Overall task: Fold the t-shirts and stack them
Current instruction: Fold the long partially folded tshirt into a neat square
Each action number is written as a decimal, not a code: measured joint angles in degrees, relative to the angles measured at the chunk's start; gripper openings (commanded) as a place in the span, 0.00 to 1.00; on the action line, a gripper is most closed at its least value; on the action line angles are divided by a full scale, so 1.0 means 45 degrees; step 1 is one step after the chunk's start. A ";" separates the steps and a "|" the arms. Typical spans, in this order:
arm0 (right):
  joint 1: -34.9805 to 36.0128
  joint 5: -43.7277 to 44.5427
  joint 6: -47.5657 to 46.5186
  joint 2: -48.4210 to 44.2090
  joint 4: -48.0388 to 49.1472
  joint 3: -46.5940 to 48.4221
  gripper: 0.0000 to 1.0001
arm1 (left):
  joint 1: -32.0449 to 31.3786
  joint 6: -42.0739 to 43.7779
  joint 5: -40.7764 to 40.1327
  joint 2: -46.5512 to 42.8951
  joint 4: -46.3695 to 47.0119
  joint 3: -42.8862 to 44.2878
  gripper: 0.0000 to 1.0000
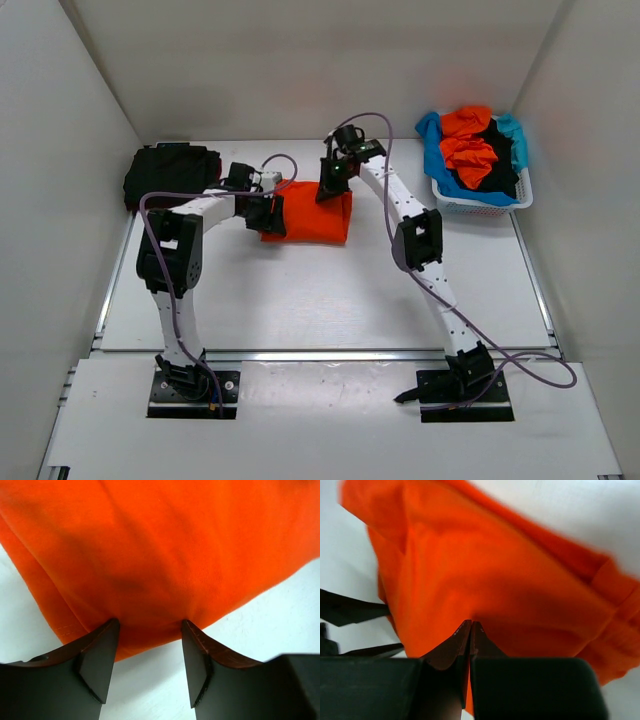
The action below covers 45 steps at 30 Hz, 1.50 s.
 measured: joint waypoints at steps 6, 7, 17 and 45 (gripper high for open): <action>0.1151 0.1457 -0.0549 0.0000 -0.2273 0.0029 0.00 | -0.0092 0.0087 -0.0029 -0.0763 0.0160 -0.1127 0.64; 0.1326 0.1685 -0.0607 0.0000 -0.2603 0.0029 0.00 | -0.0097 0.0121 -0.0029 -0.0899 0.0165 -0.1316 0.64; 0.2356 0.3769 -0.0607 -0.2064 -0.3963 -0.2676 0.00 | -0.0199 0.0413 0.0194 -0.2171 -0.0403 -0.2924 0.64; 0.2822 0.1817 0.2098 -1.0219 0.7208 -1.6325 0.00 | 0.0495 0.0520 0.0325 -0.1690 -0.2550 0.2089 0.59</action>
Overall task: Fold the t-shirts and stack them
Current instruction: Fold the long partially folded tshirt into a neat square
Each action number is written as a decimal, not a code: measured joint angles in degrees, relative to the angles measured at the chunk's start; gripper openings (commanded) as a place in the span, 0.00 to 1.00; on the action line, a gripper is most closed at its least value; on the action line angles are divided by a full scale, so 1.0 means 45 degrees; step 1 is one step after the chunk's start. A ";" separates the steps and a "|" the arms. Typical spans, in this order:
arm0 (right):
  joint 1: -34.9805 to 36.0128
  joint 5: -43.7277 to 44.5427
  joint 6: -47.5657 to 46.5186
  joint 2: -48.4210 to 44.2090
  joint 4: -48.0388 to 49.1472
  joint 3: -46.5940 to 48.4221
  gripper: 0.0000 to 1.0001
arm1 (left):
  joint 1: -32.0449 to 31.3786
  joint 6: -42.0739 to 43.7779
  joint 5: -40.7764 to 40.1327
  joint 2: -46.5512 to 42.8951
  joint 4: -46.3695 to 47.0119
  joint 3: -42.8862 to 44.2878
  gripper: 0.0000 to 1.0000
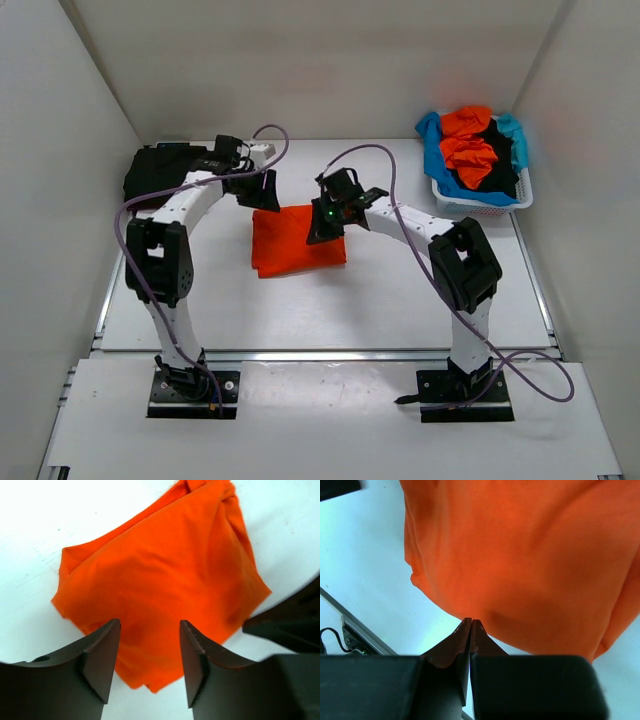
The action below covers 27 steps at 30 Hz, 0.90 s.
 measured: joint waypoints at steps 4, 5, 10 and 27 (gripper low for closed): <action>-0.0005 -0.0306 0.0078 0.0010 0.0418 -0.0476 0.00 | -0.0015 0.0044 -0.0019 0.1282 -0.0112 0.0287 0.55; -0.0010 -0.0389 0.0146 0.0010 0.0554 -0.0738 0.00 | 0.0010 0.0068 -0.0029 0.1549 -0.0223 0.0282 0.55; -0.0083 -0.0709 0.0461 0.0277 0.0733 -0.1443 0.00 | -0.0029 0.0340 -0.0092 0.1904 -0.0457 0.0282 0.53; -0.0588 -0.1554 0.0714 0.1365 0.1088 -0.1394 0.00 | 0.1098 -0.0112 -0.0787 0.4051 -0.0573 0.2560 0.65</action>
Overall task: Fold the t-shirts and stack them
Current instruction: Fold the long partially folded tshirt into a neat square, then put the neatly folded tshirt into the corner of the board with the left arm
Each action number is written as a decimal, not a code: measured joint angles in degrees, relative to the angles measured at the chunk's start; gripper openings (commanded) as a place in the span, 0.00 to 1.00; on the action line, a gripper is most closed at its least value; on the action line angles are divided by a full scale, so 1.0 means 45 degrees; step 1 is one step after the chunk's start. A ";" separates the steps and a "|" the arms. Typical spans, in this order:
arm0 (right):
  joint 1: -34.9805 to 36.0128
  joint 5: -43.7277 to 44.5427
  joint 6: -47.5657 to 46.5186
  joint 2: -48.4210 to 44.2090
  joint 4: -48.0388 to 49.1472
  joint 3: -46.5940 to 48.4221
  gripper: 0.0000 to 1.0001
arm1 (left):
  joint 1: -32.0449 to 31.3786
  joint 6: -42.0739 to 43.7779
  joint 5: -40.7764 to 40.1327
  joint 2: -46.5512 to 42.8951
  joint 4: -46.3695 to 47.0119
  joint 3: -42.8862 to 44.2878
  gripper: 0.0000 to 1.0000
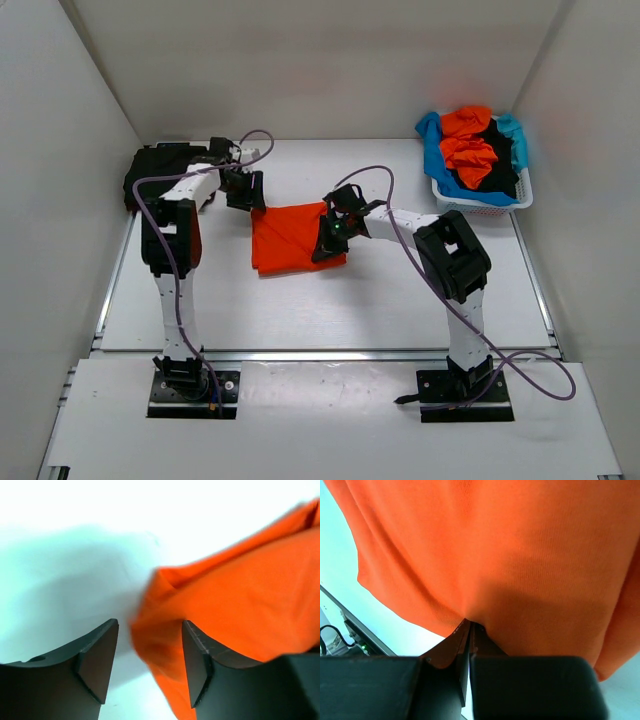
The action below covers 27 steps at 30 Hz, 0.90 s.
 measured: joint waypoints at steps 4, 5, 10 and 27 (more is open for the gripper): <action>0.0058 -0.0087 -0.0092 0.0000 0.0000 0.0005 0.00 | 0.0146 -0.0112 -0.0151 0.0155 0.0189 0.0738 0.79; 0.0073 -0.0107 -0.0102 0.0000 0.0000 0.0005 0.00 | 0.0185 -0.0189 -0.0078 0.0126 0.0272 0.0743 0.82; 0.0097 -0.0180 -0.0160 0.0000 -0.0073 0.0078 0.00 | 0.0301 -0.0427 0.0102 -0.0865 0.0947 -0.0636 0.98; -0.1137 0.0981 -0.0296 -0.1768 -0.1234 0.0452 0.01 | 0.0646 -0.1156 0.1846 -0.3007 0.1302 -0.5289 0.99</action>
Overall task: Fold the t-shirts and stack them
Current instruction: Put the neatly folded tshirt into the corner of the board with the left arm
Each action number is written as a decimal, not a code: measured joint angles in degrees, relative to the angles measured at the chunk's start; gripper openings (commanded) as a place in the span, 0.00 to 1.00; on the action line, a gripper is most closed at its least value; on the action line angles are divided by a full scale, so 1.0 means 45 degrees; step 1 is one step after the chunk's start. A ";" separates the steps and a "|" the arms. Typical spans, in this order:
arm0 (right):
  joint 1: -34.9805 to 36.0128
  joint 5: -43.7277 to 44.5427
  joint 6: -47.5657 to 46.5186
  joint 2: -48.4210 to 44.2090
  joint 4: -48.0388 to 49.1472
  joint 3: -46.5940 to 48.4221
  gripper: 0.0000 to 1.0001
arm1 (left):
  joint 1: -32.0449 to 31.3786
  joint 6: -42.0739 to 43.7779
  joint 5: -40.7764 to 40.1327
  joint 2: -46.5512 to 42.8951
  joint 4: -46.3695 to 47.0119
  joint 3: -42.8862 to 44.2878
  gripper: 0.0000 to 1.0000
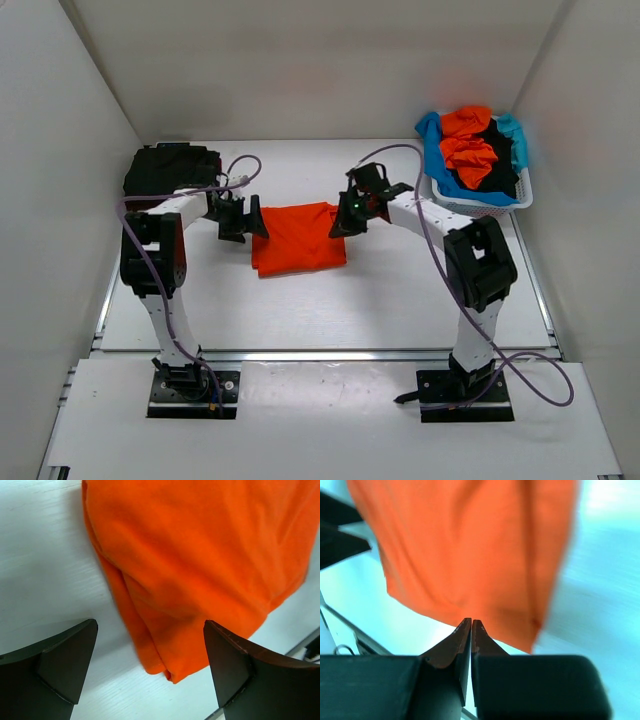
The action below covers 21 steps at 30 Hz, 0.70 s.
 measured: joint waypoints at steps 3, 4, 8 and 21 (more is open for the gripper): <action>-0.0685 0.0228 0.0214 -0.0525 0.0185 -0.0612 0.00 | 0.0019 -0.0233 0.0563 0.0141 0.0155 0.0010 0.98; -0.0913 0.0248 0.0296 -0.0554 0.0282 -0.0816 0.00 | 0.0015 -0.0291 0.0860 0.0243 0.0199 0.0019 0.99; -0.1583 0.0355 0.0544 -0.0107 0.0311 -0.1112 0.00 | 0.0005 -0.0568 0.2215 0.0724 0.0291 0.0209 0.98; -0.1389 0.0121 0.0631 0.2181 -0.0311 0.0389 0.00 | -0.0291 -0.1141 0.3541 0.1666 -0.0403 0.1083 0.94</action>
